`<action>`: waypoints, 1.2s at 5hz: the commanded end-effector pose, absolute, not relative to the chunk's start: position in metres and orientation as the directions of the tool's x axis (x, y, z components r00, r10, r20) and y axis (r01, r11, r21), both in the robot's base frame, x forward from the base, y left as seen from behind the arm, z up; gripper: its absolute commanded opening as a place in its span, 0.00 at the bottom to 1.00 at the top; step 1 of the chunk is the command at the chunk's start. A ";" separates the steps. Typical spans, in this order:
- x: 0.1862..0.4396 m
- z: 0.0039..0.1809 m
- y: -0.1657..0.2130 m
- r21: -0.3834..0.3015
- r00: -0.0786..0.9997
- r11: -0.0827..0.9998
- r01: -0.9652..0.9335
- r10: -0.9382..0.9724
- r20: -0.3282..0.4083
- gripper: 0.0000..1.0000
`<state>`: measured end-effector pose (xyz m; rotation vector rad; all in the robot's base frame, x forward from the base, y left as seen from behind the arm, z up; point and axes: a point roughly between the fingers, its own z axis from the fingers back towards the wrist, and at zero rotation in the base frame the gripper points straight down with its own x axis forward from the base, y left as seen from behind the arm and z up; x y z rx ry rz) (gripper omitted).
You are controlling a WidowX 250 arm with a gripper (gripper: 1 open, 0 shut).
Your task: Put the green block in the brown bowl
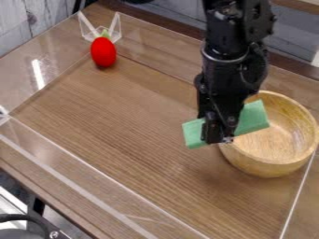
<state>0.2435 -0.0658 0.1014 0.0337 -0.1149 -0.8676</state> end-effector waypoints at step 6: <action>0.254 0.120 -0.074 0.151 0.596 0.619 0.771 -0.784 0.172 0.00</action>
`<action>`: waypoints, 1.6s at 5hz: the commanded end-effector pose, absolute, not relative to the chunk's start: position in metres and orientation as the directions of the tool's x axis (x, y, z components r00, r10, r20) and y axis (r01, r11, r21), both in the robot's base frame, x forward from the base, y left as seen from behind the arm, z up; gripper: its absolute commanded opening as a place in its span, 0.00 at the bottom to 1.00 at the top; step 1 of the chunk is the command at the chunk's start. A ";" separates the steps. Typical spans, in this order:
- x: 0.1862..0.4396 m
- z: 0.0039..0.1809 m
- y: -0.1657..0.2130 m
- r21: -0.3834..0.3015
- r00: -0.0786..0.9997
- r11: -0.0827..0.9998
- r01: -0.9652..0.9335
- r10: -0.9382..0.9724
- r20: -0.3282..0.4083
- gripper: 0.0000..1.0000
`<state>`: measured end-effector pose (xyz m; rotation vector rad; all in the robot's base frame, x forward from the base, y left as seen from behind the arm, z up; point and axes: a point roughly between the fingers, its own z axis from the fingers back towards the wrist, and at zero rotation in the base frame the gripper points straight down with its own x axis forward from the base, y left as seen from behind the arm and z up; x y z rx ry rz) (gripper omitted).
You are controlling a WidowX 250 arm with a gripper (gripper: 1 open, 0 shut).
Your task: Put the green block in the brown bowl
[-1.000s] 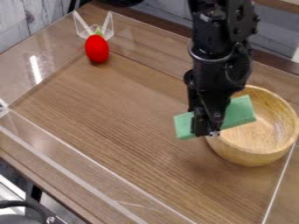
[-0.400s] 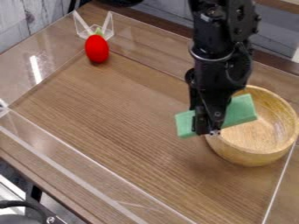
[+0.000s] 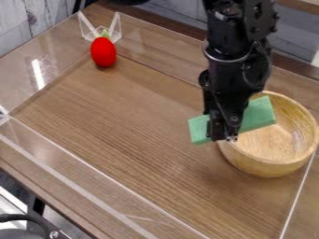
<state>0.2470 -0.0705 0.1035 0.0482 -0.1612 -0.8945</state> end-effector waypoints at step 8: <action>0.304 0.074 -0.072 0.066 0.578 0.607 0.792 -0.780 0.240 0.00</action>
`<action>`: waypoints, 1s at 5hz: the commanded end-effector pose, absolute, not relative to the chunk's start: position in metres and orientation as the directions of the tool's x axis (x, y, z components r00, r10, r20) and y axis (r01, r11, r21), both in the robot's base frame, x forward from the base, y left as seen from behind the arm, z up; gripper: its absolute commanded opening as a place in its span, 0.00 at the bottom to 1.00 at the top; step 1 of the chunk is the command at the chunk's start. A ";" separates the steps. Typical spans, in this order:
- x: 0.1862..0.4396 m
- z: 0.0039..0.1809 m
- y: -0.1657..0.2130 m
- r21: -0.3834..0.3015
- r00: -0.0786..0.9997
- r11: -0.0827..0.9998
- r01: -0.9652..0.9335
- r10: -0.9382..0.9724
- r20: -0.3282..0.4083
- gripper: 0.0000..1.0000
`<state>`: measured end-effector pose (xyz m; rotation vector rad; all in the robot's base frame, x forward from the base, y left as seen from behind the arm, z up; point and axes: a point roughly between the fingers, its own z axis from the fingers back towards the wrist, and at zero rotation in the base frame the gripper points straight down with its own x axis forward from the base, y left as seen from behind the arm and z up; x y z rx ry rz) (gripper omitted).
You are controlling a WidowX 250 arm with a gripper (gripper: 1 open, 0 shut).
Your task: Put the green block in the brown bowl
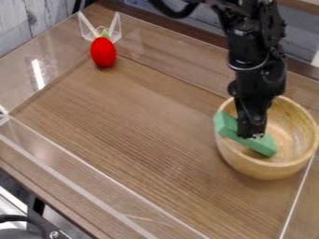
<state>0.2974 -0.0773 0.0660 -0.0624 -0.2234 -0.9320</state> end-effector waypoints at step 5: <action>0.333 0.032 -0.089 -0.010 0.572 0.589 0.808 -0.781 0.250 0.00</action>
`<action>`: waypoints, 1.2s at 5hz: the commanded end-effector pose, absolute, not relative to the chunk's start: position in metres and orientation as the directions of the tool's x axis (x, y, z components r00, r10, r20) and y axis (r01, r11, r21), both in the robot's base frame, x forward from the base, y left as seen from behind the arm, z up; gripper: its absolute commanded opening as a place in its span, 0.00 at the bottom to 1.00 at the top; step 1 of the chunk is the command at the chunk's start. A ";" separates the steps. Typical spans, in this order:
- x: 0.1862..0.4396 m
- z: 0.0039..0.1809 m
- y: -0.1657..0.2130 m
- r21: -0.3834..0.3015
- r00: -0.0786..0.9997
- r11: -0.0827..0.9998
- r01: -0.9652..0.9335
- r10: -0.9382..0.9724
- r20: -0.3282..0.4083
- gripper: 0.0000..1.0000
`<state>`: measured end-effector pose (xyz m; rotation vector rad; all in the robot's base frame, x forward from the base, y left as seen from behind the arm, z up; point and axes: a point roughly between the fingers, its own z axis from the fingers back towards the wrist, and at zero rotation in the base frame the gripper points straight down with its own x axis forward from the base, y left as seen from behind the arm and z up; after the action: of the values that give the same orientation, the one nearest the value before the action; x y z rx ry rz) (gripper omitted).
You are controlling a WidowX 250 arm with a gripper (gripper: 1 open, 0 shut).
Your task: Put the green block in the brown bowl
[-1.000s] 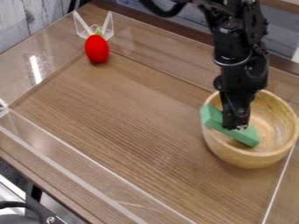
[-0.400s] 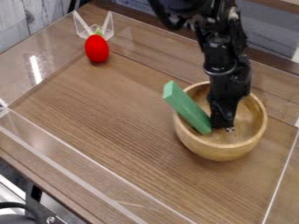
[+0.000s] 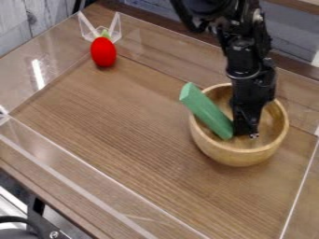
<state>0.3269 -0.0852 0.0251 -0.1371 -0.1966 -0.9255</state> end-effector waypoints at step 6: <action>0.322 0.017 -0.132 -0.083 0.510 0.508 0.857 -0.816 0.273 0.00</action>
<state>0.3304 -0.1196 0.0204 -0.2049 -0.2275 -0.9787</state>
